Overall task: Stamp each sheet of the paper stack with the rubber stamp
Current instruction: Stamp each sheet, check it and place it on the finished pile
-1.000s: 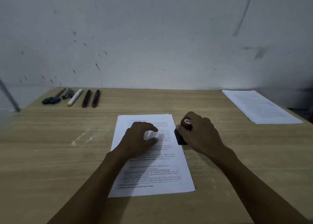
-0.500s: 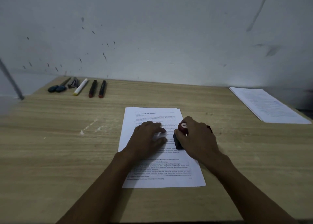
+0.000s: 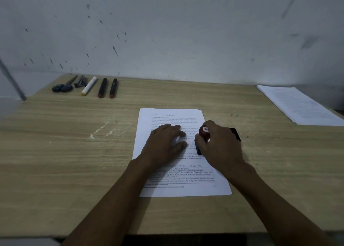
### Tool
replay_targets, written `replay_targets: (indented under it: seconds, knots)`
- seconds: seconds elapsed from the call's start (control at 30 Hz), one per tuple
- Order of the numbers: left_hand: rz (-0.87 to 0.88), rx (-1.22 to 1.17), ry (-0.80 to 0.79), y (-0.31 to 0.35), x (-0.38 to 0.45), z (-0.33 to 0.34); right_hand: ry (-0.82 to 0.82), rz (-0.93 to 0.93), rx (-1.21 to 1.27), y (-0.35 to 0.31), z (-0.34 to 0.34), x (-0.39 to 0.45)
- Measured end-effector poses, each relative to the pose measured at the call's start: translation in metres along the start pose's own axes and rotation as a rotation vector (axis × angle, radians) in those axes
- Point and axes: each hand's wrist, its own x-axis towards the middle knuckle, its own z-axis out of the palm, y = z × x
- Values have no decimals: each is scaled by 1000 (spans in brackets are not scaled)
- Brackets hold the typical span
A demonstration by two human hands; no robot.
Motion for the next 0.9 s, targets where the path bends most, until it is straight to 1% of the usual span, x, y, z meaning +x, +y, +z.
replay_targets:
  seconds: [0.33, 0.53, 0.67, 0.77, 0.9]
  knots:
    - [4, -5, 17, 0, -2, 1, 21, 40, -35, -2, 1, -5]
    - [-14, 5, -4, 3, -4, 0, 24, 52, -54, -3, 1, -8]
    - [9, 14, 5, 8, -6, -4, 28, 54, -57, -4, 1, -8]
    - [17, 32, 9, 14, -7, -7, 3, 60, -83, -2, 1, -6]
    - [0, 39, -37, 17, -6, -12, -62, 71, -58, -2, -5, 0]
